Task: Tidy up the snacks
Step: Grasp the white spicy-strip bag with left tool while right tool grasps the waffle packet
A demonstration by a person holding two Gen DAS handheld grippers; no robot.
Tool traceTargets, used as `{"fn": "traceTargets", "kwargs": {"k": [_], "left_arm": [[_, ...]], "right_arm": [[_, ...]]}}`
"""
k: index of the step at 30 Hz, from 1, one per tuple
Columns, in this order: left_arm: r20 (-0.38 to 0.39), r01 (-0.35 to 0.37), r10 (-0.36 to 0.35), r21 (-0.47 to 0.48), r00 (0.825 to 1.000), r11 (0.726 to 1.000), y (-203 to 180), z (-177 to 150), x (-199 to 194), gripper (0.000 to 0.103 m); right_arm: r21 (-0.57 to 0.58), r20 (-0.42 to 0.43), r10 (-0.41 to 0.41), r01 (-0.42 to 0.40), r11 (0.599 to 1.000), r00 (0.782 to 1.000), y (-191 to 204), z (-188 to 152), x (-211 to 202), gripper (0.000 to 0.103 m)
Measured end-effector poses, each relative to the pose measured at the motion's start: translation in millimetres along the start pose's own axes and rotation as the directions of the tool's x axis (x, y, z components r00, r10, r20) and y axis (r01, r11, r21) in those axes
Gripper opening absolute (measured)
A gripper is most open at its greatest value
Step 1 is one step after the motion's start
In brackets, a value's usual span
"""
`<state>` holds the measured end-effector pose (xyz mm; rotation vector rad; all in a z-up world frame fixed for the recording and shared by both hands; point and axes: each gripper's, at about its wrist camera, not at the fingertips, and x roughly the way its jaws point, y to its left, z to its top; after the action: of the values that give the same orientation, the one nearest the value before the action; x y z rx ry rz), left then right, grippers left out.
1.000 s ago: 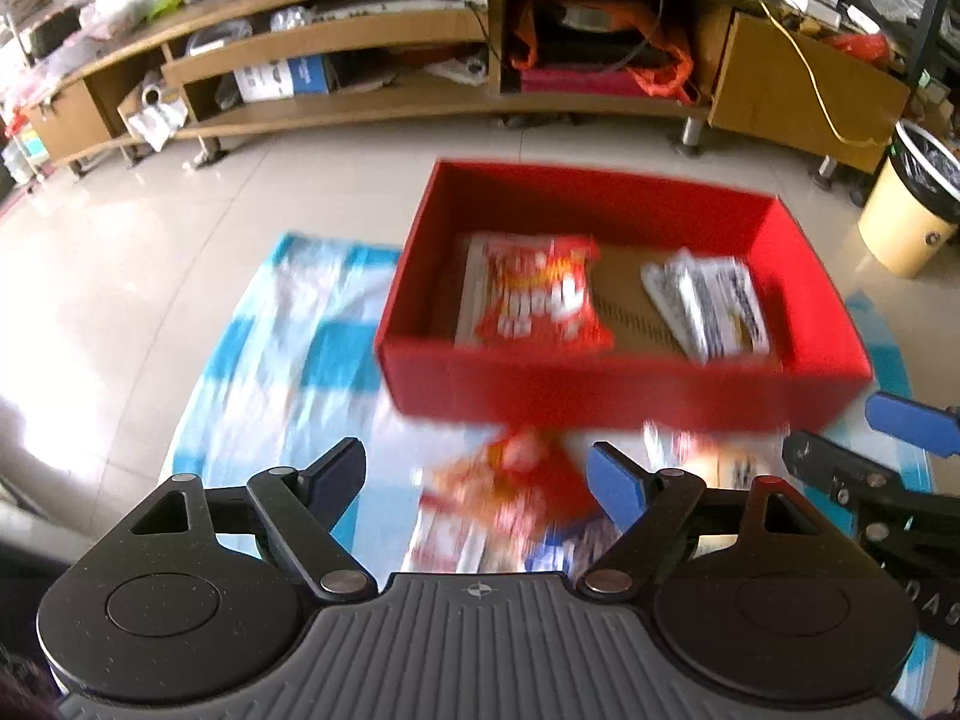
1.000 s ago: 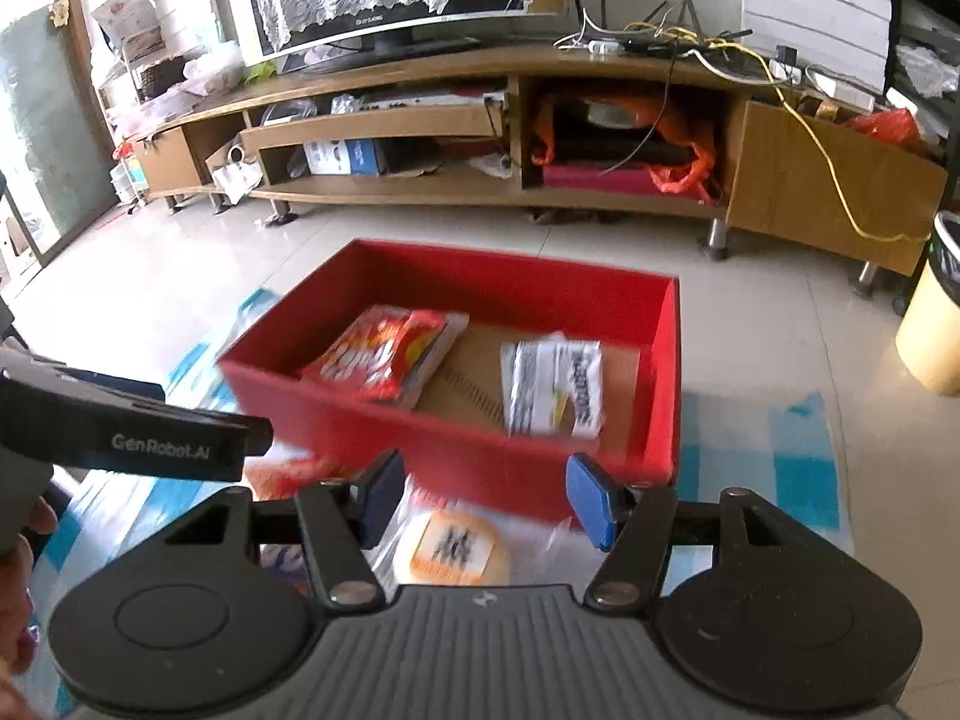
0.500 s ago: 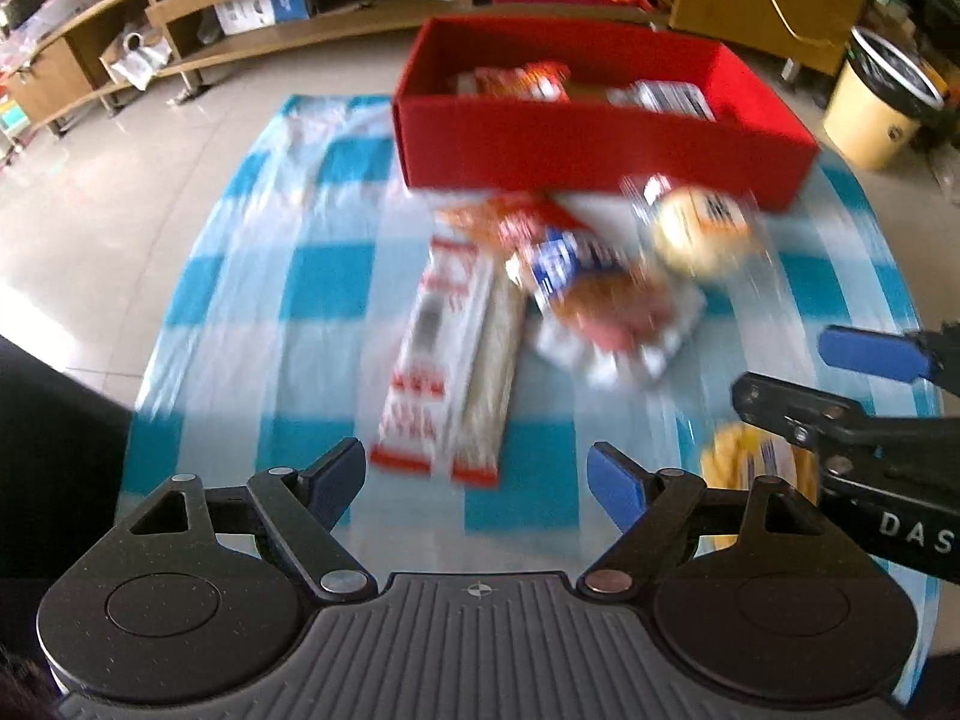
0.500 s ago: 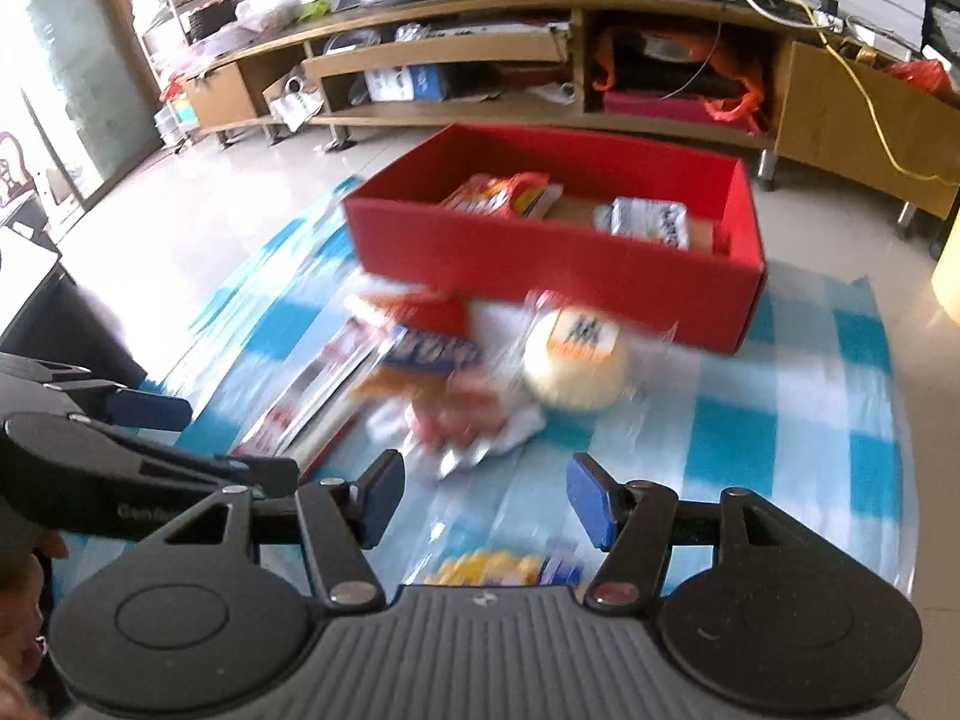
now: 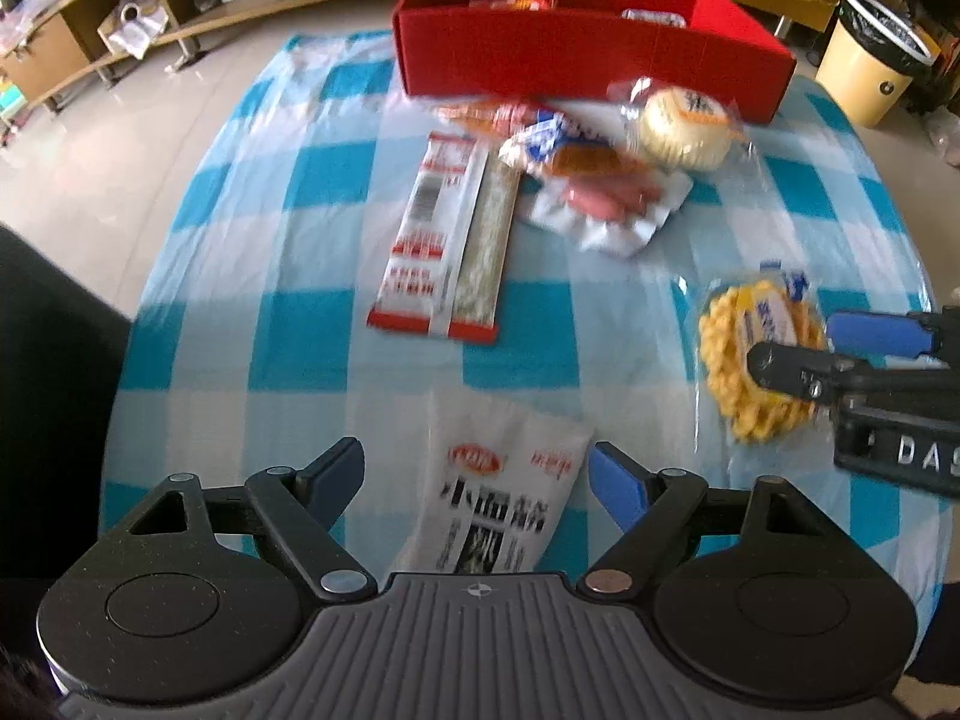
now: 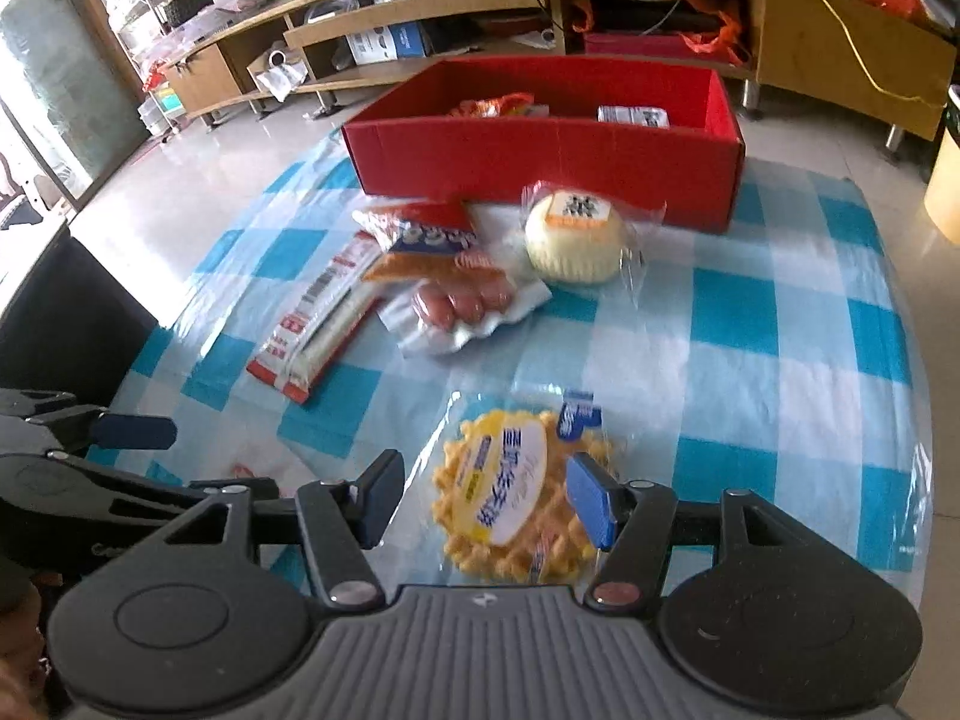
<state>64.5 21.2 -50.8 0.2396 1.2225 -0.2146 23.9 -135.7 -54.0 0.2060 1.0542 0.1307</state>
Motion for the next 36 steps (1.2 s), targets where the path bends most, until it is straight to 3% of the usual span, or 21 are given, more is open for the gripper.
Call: {"fn": "traceTargets", "kwargs": {"k": [5,11,16,18,20,22,26,31,36], "left_arm": [[-0.037,-0.003,0.003,0.006,0.999,1.000,1.2,-13.9,5.3,0.089],[-0.095,-0.024,0.026,0.019,0.995,1.000,3.3,-20.9,24.1,0.091],[-0.145,0.021,-0.019,0.008,0.989,1.000,3.5,-26.3,36.5,0.094],[-0.133,0.033,-0.032,0.009,0.991,0.999,1.7,-27.2,33.3,0.087],[-0.114,0.039,-0.037,0.013,0.993,0.999,-0.4,-26.9,27.2,0.067],[-0.100,0.050,-0.049,0.008,0.994,0.999,-0.7,-25.5,22.6,0.060],[-0.091,0.079,-0.083,-0.048,0.992,0.996,6.5,-21.4,17.6,0.052],[-0.076,0.093,-0.098,-0.068,0.992,0.993,8.6,-19.2,12.7,0.051],[-0.093,0.094,-0.099,-0.060,0.991,0.994,6.6,-16.7,16.5,0.051]], "right_arm": [[-0.012,-0.015,-0.037,0.037,0.999,0.999,-1.1,-4.6,7.4,0.057],[-0.012,-0.034,-0.051,0.050,0.999,0.998,-5.5,-2.6,17.4,0.064],[-0.018,-0.030,-0.043,0.043,0.999,0.999,-5.4,1.9,18.3,0.065],[-0.014,-0.024,-0.038,0.037,0.999,0.999,-7.0,4.7,16.1,0.065],[-0.001,-0.007,-0.040,0.040,0.999,0.999,-10.9,8.1,11.3,0.065],[0.026,0.004,-0.039,0.039,0.999,0.999,-17.9,11.1,6.9,0.065],[0.063,-0.006,-0.052,0.053,0.997,0.999,-28.4,11.2,6.1,0.065],[0.073,-0.043,-0.032,0.035,0.997,0.999,-26.5,7.0,15.1,0.066],[-0.024,-0.073,-0.058,0.057,0.998,0.996,-4.1,1.6,32.2,0.073]]}}
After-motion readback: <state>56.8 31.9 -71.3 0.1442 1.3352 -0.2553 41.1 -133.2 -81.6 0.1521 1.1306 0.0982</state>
